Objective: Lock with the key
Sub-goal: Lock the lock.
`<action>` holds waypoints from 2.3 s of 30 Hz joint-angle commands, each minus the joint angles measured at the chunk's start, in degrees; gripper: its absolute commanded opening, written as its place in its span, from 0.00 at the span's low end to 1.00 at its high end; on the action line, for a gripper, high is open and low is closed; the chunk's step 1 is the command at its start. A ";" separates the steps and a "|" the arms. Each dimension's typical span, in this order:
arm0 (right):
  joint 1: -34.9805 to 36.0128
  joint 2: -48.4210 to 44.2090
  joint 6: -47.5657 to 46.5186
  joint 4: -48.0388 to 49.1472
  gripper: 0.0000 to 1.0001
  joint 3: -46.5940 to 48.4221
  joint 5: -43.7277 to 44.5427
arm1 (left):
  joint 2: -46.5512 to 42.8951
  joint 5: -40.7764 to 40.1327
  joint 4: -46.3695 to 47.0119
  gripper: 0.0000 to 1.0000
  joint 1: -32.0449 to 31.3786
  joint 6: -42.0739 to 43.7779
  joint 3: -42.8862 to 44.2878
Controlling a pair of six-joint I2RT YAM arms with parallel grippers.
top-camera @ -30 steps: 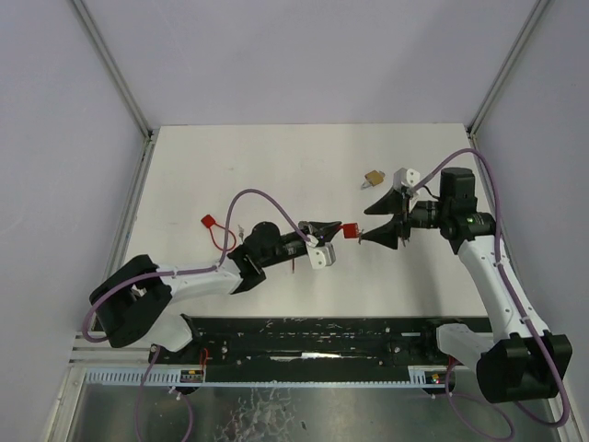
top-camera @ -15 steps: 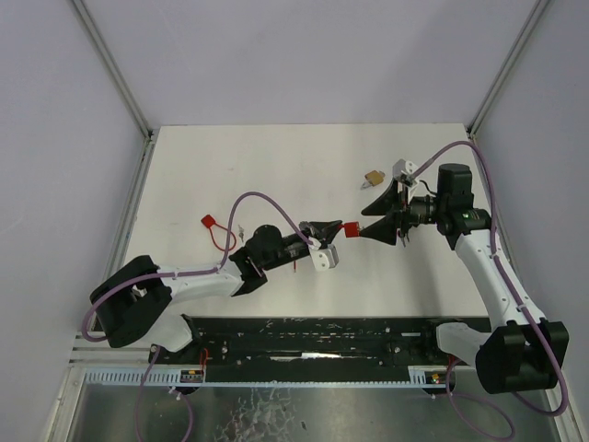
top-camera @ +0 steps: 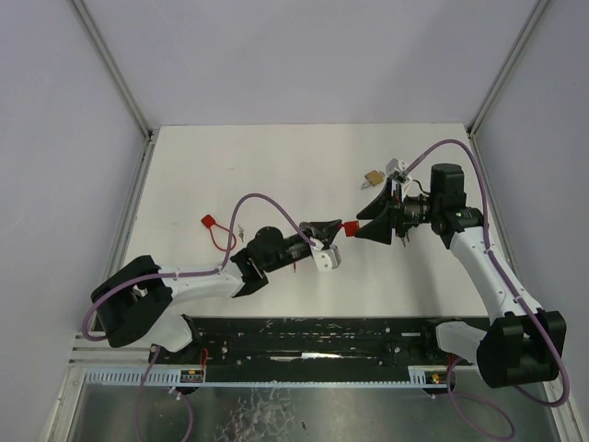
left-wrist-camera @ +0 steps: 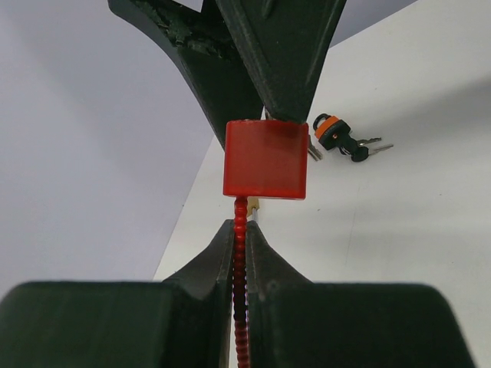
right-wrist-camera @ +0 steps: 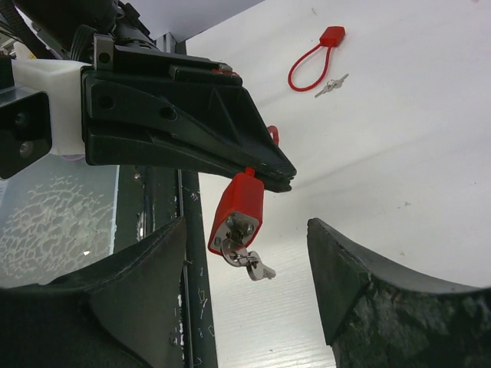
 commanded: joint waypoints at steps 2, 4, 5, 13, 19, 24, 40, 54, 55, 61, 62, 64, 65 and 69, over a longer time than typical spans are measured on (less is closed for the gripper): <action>0.44 -1.59 2.85 2.20 0.68 1.16 0.75 | 0.34 -1.62 4.53 0.00 -0.49 0.78 1.66; 0.67 -1.31 3.67 2.92 0.62 0.47 2.02 | 0.55 -1.96 4.13 0.00 -0.54 0.65 1.97; 0.92 -1.14 3.66 2.85 0.59 0.51 2.62 | 0.62 -2.37 4.10 0.00 -0.61 0.49 2.12; 3.03 -0.27 3.49 1.73 0.54 1.07 5.15 | 1.35 -4.49 2.97 0.00 -1.15 1.22 3.01; 3.02 -0.43 2.15 0.95 0.23 1.64 4.34 | 1.38 -4.77 2.83 0.00 -1.43 1.34 3.11; 3.07 -0.34 -0.03 -0.63 0.00 2.68 2.07 | 0.39 -3.00 1.70 0.00 -1.45 -0.46 3.18; 2.03 -0.23 -10.42 -8.97 0.00 5.57 2.32 | -0.28 6.42 -11.62 0.14 0.22 -6.15 7.78; -7.96 -5.17 -12.87 -11.49 0.76 8.61 -3.99 | -4.04 2.26 -0.93 0.00 3.14 -23.21 4.47; -8.16 -6.37 -12.02 -8.99 0.79 8.03 -3.81 | -4.54 1.21 0.96 0.00 3.28 -25.22 3.73; -8.09 -15.38 22.75 32.24 1.00 -0.66 2.34 | -7.57 -8.27 10.75 0.00 3.29 -38.80 0.17; -8.08 -15.51 26.62 36.27 1.00 -1.05 2.47 | -8.22 -9.12 11.22 0.00 3.26 -40.89 -0.10; -7.96 -14.51 34.57 43.20 1.00 -2.43 1.73 | -9.45 -9.86 10.90 0.00 3.28 -44.05 -0.20; -7.70 -14.09 39.14 49.10 1.00 -5.60 1.89 | -10.05 -9.86 10.01 0.00 3.27 -44.85 0.07; -7.27 -13.09 52.56 69.70 0.97 -15.65 4.98 | -11.44 -11.46 2.20 0.00 3.23 -46.57 3.22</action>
